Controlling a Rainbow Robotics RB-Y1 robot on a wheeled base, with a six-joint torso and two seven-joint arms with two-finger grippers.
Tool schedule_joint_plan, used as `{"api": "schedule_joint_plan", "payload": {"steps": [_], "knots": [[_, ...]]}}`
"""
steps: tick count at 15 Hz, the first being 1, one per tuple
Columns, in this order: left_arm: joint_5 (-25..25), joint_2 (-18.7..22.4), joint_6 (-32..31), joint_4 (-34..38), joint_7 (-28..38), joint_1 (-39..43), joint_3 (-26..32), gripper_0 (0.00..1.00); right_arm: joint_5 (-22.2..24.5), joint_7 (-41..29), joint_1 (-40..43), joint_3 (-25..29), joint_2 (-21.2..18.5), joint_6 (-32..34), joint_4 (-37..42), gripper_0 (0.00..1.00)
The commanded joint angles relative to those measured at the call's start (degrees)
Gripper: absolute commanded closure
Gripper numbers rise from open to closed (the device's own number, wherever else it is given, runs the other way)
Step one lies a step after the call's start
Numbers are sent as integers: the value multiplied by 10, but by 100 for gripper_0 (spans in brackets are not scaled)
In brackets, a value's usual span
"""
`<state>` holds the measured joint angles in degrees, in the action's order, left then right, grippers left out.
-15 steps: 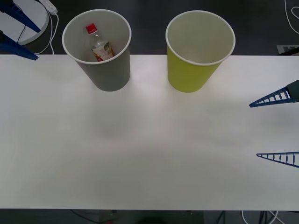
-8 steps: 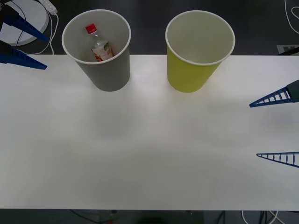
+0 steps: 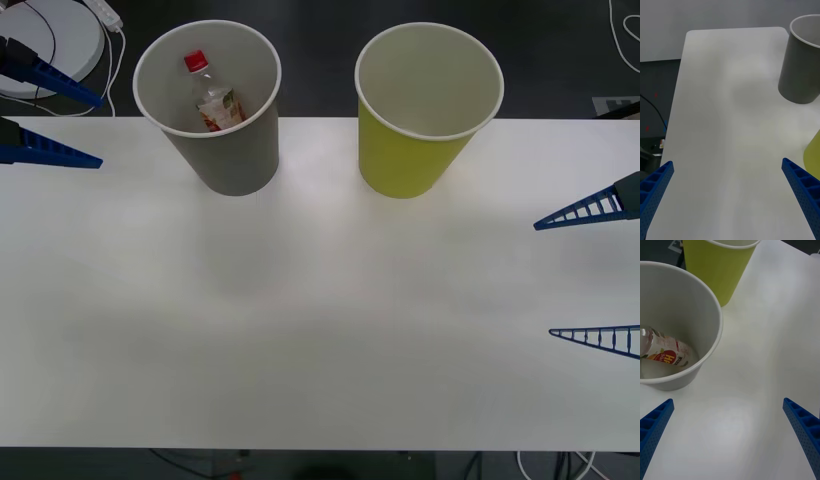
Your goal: Put the can into the green bin and the plastic bottle into the gray bin
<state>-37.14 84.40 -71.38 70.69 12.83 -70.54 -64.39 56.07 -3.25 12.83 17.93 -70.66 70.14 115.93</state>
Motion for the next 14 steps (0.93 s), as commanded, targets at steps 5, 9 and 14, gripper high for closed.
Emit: {"api": "schedule_joint_plan", "payload": {"steps": [5, 9, 14], "knots": [[-22, 2, -1, 33, -14, 128, 139, 0, 0, 0, 0, 0, 0, 0, 0, 0], [-23, -6, -3, 46, -26, 192, 204, 0, 0, 0, 0, 0, 0, 0, 0, 0], [-28, -18, -16, 69, -44, 284, 296, 0, 0, 0, 0, 0, 0, 0, 0, 0]]}}
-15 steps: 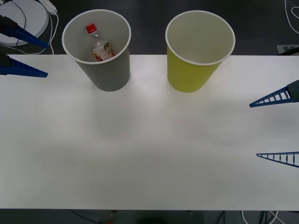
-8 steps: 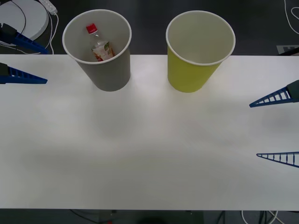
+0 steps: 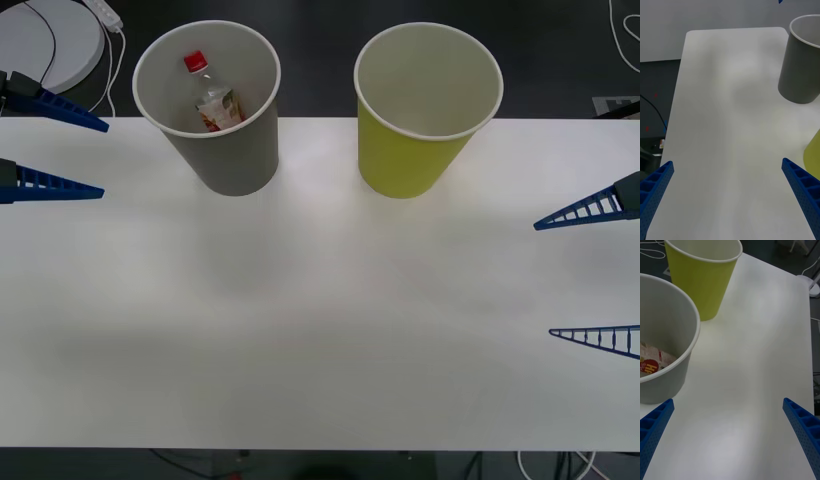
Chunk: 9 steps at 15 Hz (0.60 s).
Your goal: Put the can into the green bin and the plastic bottle into the gray bin
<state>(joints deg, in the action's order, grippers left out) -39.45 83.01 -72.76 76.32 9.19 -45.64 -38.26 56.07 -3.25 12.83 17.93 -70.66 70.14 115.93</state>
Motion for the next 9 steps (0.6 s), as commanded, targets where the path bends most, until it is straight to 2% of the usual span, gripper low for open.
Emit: {"api": "schedule_joint_plan", "payload": {"steps": [1, 6, 9], "knots": [[-17, -4, -1, 25, -9, 54, 57, 0, 0, 0, 0, 0, 0, 0, 0, 0], [-88, -22, -2, 105, -1, 199, 221, 0, 0, 0, 0, 0, 0, 0, 0, 0], [-117, -41, -1, 146, -2, 270, 295, 0, 0, 0, 0, 0, 0, 0, 0, 0]]}}
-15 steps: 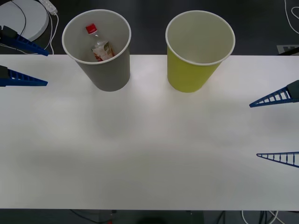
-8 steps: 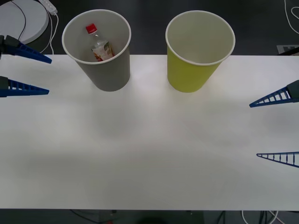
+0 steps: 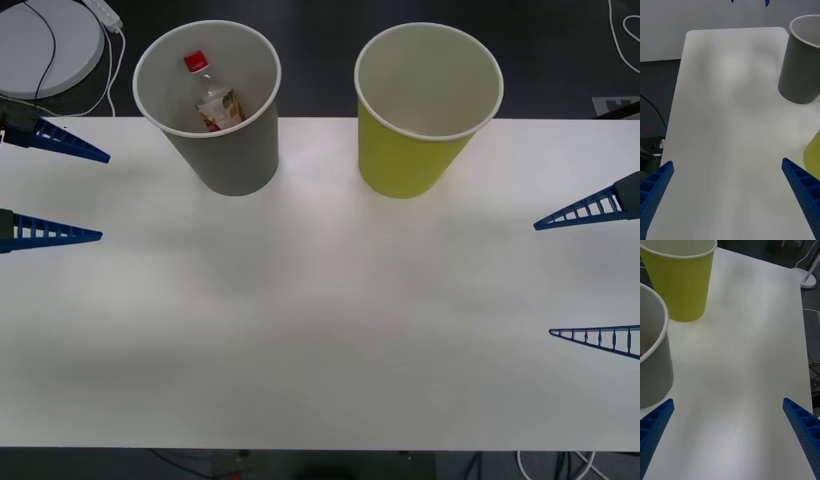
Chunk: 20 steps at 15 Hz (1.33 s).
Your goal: Put the can into the green bin and the plastic bottle into the gray bin
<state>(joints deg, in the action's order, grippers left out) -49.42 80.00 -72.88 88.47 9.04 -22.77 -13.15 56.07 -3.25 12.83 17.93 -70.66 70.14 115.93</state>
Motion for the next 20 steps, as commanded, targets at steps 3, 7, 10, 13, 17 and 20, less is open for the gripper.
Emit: {"api": "schedule_joint_plan", "payload": {"steps": [3, 7, 10, 13, 17, 20], "knots": [[-38, -25, 0, 64, 0, 106, 103, 0, 0, 0, 0, 0, 0, 0, 0, 0], [-66, -49, 0, 105, -2, 175, 173, 0, 0, 0, 0, 0, 0, 0, 0, 0], [-67, -56, 0, 124, -6, 215, 204, 0, 0, 0, 0, 0, 0, 0, 0, 0], [-68, -63, 0, 139, -10, 244, 226, 0, 0, 0, 0, 0, 0, 0, 0, 0], [-68, -63, 3, 156, -17, 275, 247, 0, 0, 0, 0, 0, 0, 0, 0, 0], [-68, -70, 11, 173, -17, 300, 263, 0, 0, 0, 0, 0, 0, 0, 0, 0]]}}
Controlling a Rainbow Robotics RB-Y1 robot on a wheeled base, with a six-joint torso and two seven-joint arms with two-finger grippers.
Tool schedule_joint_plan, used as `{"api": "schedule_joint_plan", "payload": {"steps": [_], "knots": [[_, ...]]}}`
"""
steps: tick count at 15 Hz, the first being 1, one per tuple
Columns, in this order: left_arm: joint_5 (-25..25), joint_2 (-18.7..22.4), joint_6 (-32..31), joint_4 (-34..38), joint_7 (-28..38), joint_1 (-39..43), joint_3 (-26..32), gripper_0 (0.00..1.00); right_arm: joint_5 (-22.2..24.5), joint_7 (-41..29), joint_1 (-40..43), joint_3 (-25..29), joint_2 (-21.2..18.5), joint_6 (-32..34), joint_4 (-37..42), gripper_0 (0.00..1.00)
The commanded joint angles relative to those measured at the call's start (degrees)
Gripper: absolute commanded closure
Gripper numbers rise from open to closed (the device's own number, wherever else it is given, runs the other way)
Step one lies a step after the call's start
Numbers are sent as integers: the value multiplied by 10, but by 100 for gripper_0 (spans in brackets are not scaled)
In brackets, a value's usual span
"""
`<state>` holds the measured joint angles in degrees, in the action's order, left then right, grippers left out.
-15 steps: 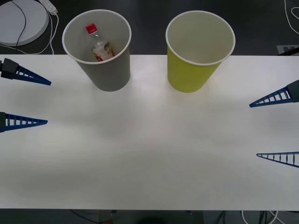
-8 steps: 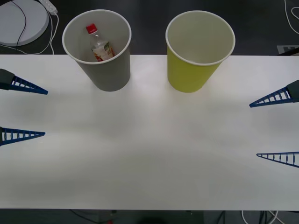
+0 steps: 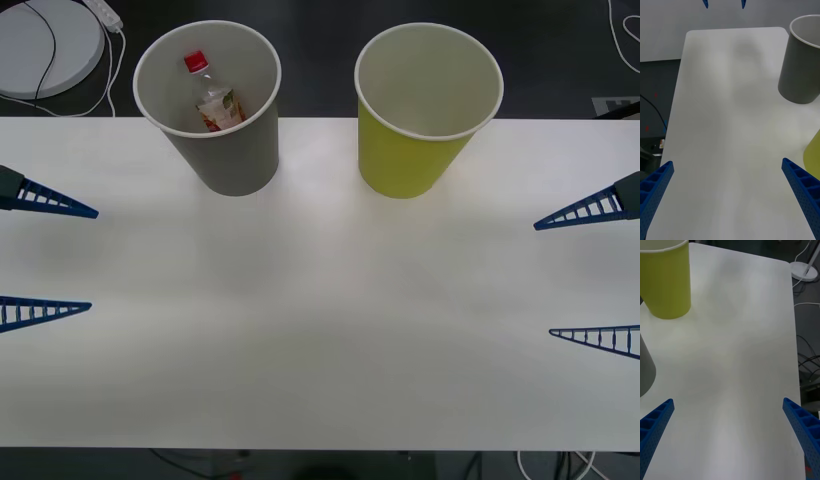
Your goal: Put the can into the green bin and the plastic bottle into the gray bin
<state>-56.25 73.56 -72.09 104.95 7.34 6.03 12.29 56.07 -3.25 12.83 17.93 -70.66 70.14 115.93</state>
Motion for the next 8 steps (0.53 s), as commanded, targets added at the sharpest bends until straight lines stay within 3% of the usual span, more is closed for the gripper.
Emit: {"api": "schedule_joint_plan", "payload": {"steps": [1, 8], "knots": [[-1, -11, 3, 9, 0, 14, 10, 0, 0, 0, 0, 0, 0, 0, 0, 0], [-2, -16, 3, 10, -1, 14, 10, 0, 0, 0, 0, 0, 0, 0, 0, 0]]}}
